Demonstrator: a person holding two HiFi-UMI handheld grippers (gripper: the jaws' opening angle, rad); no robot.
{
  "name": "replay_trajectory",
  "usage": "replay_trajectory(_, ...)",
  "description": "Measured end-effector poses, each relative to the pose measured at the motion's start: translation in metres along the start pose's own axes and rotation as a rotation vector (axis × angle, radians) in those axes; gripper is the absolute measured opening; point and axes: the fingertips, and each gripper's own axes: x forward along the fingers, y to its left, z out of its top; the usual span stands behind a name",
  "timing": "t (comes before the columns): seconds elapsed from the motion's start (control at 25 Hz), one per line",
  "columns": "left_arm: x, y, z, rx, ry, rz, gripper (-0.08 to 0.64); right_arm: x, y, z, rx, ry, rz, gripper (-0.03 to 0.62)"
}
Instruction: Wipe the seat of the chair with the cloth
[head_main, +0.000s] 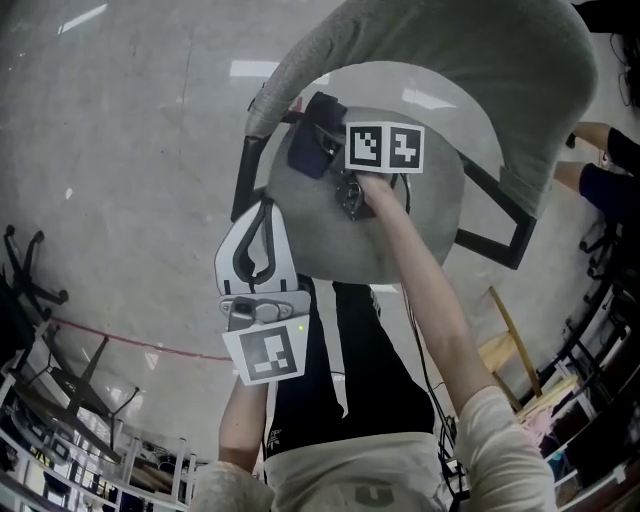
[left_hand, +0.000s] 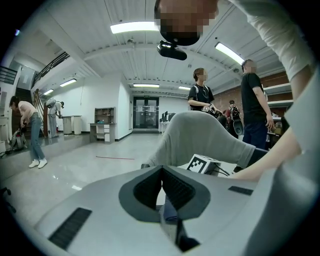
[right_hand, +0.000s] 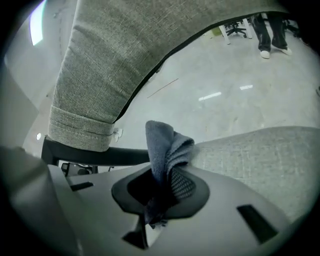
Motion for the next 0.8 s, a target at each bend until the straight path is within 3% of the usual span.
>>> replay_trajectory(0.52,0.020,-0.039,0.002,0.009,0.012,-0.087,0.015,-0.069,-0.080,0.007,0.027,-0.066,-0.143,0.049)
replay_trajectory(0.8,0.022,-0.063,0.003,0.031,0.017,-0.139,0.015,-0.109,-0.120,0.002,-0.015,-0.071,-0.239,0.049)
